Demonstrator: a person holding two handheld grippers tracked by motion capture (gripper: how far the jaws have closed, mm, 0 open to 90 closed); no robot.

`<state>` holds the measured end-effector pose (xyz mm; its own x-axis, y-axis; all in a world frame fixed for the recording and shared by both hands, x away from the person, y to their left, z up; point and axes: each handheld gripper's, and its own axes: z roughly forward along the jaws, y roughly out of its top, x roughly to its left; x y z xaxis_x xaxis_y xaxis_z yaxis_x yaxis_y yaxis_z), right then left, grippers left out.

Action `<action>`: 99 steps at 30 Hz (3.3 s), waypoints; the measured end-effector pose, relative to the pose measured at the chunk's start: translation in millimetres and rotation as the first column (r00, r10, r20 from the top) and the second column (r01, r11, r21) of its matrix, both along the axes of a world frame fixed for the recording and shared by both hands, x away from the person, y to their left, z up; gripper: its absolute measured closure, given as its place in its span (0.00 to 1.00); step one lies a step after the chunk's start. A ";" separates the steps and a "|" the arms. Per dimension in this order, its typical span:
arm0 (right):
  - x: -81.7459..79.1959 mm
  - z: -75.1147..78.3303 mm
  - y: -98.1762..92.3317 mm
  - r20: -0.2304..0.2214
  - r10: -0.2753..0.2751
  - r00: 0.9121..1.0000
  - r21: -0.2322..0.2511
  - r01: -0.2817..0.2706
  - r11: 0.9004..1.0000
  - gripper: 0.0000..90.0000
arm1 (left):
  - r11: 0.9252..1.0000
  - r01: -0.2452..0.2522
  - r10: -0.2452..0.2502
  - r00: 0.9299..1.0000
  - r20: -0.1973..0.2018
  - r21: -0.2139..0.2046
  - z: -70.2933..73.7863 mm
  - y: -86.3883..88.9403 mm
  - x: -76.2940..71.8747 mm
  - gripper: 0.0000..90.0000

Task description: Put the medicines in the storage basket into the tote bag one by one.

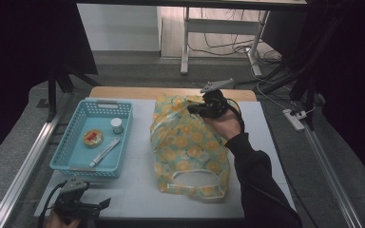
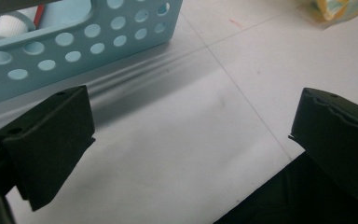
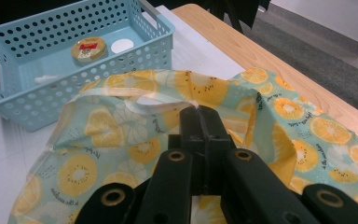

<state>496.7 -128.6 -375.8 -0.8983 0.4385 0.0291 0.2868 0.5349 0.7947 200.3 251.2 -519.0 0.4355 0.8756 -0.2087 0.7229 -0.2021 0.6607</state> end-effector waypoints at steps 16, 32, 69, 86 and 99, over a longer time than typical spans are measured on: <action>-2.5 1.4 -1.2 0.008 0.007 1.000 0.001 -0.007 1.000 1.00 | 0.999 0.021 -0.022 1.000 -0.006 -0.044 2.3 6.8 1.3 0.00; -3.2 1.7 -2.0 0.012 0.013 1.000 0.001 -0.013 1.000 1.00 | 0.996 0.052 -0.047 0.996 0.069 -0.070 14.1 11.9 4.5 0.00; -2.1 -0.6 -12.3 0.002 -0.002 1.000 0.021 0.002 1.000 1.00 | 0.999 -0.013 0.010 0.995 0.095 0.031 44.5 23.7 57.2 0.00; -1.7 -3.6 -12.9 0.000 0.001 1.000 0.016 -0.001 1.000 1.00 | 0.994 -0.075 0.068 0.994 0.083 0.081 48.1 38.1 96.7 0.00; -2.7 -3.5 -10.3 0.002 0.006 1.000 0.013 -0.006 1.000 1.00 | 0.988 -0.112 0.108 0.993 0.042 0.104 50.1 49.1 128.4 0.00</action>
<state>493.9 -138.9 -379.3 -0.9008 0.4330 0.0329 0.2823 0.5263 0.8020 328.7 300.3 -469.0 0.3408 0.9351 -0.0976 0.7205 -0.1931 0.6661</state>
